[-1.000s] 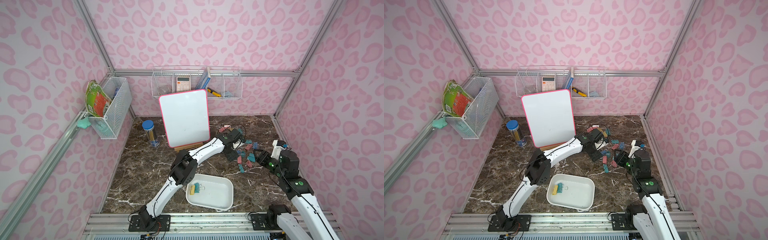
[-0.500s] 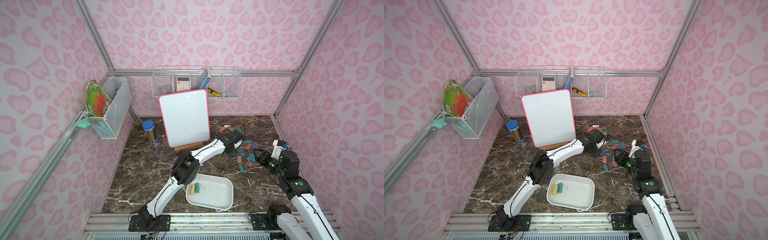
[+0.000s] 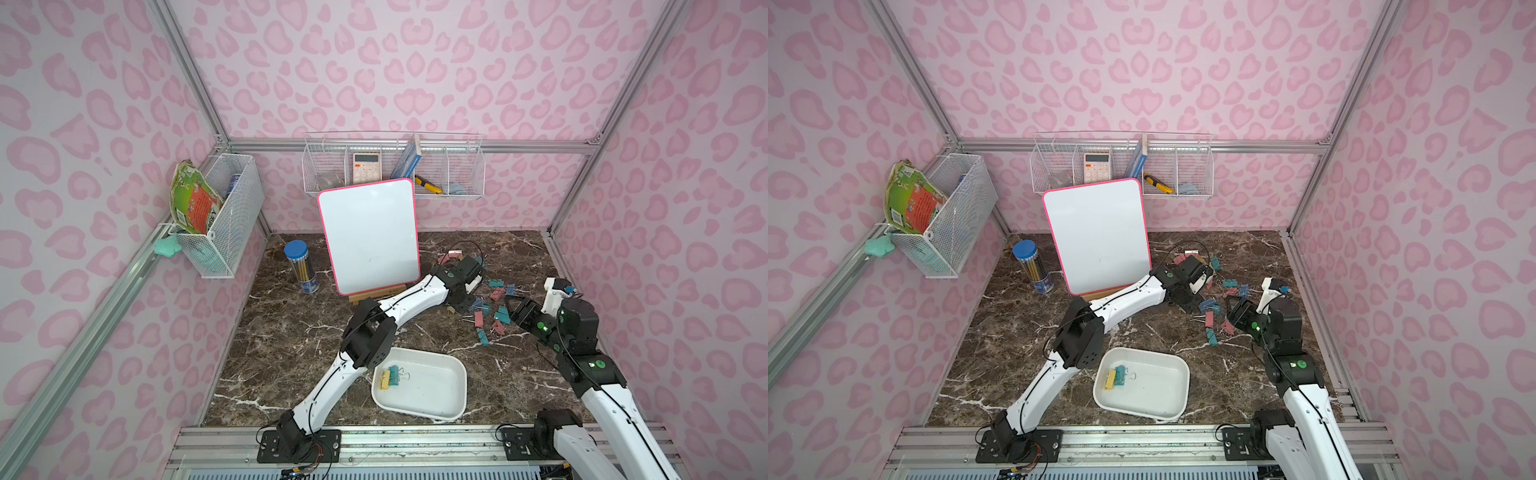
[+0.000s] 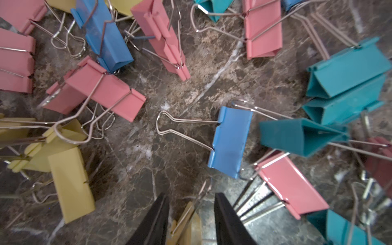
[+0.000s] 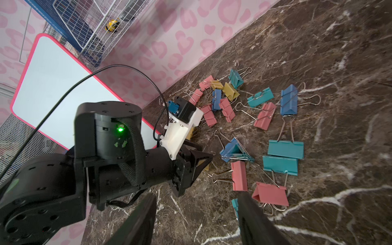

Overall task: Put the binder clips in the storage box
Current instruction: Pick up the binder clip at the center of the board, then place the binder clip in the storage box.

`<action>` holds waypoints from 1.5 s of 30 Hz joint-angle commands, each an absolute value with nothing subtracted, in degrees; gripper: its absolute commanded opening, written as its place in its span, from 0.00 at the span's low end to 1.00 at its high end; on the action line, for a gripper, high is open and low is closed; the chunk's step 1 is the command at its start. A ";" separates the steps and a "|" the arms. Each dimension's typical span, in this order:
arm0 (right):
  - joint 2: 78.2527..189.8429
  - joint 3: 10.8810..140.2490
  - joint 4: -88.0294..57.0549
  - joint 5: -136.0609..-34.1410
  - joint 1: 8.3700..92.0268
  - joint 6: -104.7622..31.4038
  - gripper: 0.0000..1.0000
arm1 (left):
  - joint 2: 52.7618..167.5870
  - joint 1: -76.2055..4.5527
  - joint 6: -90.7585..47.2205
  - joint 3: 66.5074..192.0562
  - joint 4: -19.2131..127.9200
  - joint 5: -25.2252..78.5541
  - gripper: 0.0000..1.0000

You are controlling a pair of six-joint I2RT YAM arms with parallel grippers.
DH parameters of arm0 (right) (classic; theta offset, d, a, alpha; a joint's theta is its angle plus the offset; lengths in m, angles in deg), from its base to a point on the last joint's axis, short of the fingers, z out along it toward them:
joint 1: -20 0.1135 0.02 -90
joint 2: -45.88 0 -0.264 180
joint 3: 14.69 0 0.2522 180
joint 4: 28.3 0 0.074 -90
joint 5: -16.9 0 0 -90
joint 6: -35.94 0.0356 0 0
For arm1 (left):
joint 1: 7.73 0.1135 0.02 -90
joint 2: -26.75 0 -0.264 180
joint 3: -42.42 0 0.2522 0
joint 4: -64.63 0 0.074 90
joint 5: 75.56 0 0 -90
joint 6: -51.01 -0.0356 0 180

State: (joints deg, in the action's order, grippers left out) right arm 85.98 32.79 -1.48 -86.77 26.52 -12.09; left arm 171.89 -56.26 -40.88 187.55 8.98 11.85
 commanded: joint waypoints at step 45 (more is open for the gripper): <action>93.44 32.27 -11.06 -98.31 25.92 -17.39 0.86 | 120.74 -52.93 -20.91 137.03 -8.88 38.60 0.07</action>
State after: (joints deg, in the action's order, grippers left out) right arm 93.28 31.76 -8.76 -96.11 25.62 -15.08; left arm 122.36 -52.70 -22.45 141.43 -0.66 39.08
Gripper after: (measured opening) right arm 0.859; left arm 0.212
